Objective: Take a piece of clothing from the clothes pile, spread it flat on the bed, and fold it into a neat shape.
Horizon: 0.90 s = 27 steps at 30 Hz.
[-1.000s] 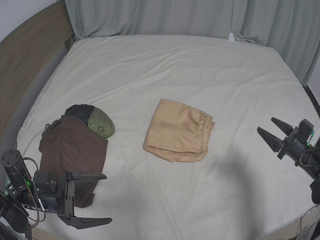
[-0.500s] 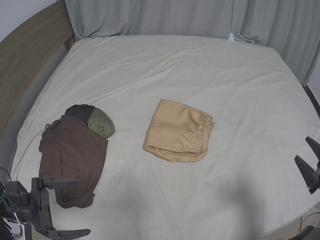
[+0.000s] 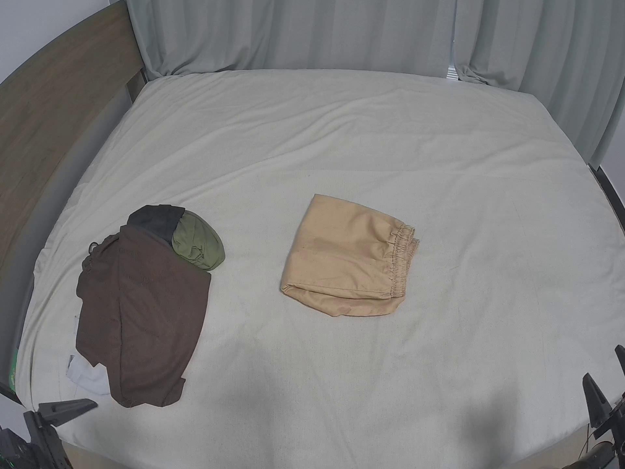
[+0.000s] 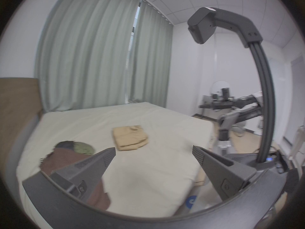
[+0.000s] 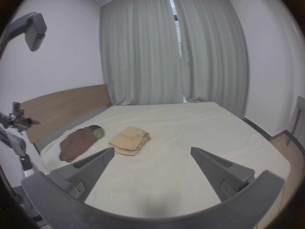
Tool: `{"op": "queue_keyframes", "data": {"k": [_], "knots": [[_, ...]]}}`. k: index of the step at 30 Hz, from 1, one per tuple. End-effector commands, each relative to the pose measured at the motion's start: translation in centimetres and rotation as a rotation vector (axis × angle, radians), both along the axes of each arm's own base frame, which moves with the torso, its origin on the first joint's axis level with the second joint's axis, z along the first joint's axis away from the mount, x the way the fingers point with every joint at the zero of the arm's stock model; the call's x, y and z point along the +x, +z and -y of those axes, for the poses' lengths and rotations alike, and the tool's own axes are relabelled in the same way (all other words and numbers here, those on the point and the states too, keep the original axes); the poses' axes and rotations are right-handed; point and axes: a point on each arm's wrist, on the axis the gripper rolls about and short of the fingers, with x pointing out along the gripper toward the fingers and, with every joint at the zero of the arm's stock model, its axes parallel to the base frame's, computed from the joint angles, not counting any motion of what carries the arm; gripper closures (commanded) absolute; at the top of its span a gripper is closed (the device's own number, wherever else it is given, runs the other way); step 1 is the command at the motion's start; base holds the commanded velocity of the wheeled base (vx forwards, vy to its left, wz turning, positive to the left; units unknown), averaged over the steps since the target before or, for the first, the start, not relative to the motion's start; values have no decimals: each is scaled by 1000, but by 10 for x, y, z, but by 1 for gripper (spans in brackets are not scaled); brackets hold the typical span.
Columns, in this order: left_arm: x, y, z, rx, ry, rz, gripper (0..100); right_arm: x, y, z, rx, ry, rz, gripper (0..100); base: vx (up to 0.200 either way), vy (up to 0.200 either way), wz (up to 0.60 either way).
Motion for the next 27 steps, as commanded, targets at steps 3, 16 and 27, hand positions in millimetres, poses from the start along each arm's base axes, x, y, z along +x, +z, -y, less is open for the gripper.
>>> {"op": "queue_keyframes", "data": {"k": [3, 16, 27], "knots": [[-32, -33, -6, -70, 438, 62, 0, -19, -23, 3, -29, -166, 59, 0, 0, 0, 0], [-29, -32, -16, -73, 868, 73, 0, -20, -23, 3, -39, -144, 38, 0, 0, 0, 0], [-30, -38, -15, -97, 811, 15, 0, -20, -24, 0, -81, -19, 65, 0, 0, 0, 0]]}}
